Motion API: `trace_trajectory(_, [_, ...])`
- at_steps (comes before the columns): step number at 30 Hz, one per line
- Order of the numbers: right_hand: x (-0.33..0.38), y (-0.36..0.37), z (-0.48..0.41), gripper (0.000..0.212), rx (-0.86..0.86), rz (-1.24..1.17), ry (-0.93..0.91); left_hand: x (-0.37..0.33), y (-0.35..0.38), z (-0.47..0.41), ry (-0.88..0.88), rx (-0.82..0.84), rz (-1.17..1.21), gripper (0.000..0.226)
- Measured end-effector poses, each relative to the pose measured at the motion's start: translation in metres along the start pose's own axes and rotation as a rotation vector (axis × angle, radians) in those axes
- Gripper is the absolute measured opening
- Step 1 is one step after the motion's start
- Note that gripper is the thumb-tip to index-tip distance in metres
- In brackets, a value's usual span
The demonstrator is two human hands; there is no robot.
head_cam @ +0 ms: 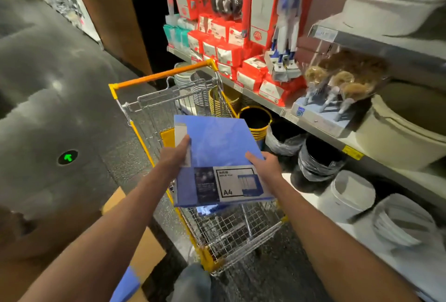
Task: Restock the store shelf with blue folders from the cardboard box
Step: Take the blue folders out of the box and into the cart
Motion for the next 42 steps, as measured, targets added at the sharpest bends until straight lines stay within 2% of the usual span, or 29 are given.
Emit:
trace_trajectory(3, [-0.005, 0.012, -0.027, 0.024, 0.014, 0.163, 0.032, 0.0, 0.015, -0.024, 0.014, 0.004, 0.005, 0.087])
trace_trajectory(6, [-0.01, 0.035, -0.066, 0.055, 0.023, 0.389, 0.064, -0.003, 0.034, -0.062, -0.006, -0.008, -0.029, 0.076])
trace_trajectory(9, [-0.02, 0.056, -0.101, 0.063, -0.007, 0.54, 0.084, 0.003, 0.048, -0.097, 0.038, -0.078, -0.142, 0.07])
trace_trajectory(15, [-0.035, 0.086, -0.142, 0.068, 0.066, 0.596, 0.233, 0.029, 0.074, -0.16, -0.065, -0.21, -0.21, 0.065])
trace_trajectory(19, [-0.047, 0.097, -0.156, 0.073, 0.137, 0.547, 0.317, 0.054, 0.104, -0.197, -0.149, -0.194, -0.21, 0.069])
trace_trajectory(23, [-0.05, 0.096, -0.165, 0.076, 0.173, 0.482, 0.39, 0.072, 0.139, -0.217, -0.153, -0.124, -0.28, 0.066])
trace_trajectory(26, [-0.048, 0.093, -0.174, 0.072, 0.179, 0.5, 0.42, 0.084, 0.154, -0.226, -0.156, -0.042, -0.438, 0.066])
trace_trajectory(29, [-0.044, 0.093, -0.18, 0.067, 0.202, 0.508, 0.469, 0.105, 0.157, -0.243, -0.109, 0.141, -0.61, 0.069])
trace_trajectory(32, [-0.048, 0.098, -0.187, 0.063, 0.218, 0.533, 0.502, 0.116, 0.154, -0.256, -0.016, 0.358, -0.925, 0.064])
trace_trajectory(34, [-0.047, 0.101, -0.186, 0.062, 0.231, 0.56, 0.505, 0.113, 0.153, -0.257, 0.049, 0.444, -1.055, 0.065])
trace_trajectory(39, [-0.042, 0.104, -0.176, 0.058, 0.255, 0.593, 0.463, 0.104, 0.146, -0.253, 0.132, 0.512, -1.163, 0.07])
trace_trajectory(42, [-0.033, 0.104, -0.167, 0.059, 0.272, 0.594, 0.425, 0.096, 0.136, -0.24, 0.157, 0.467, -1.115, 0.069])
Point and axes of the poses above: each hand's wrist, its own z-axis away from the middle knuckle, its own y-axis out of the palm, x = y × z, the point moved 1 cm from there along -z, towards the middle knuckle, and after that the axes turned 6 degrees about z, right-handed, at the moved point
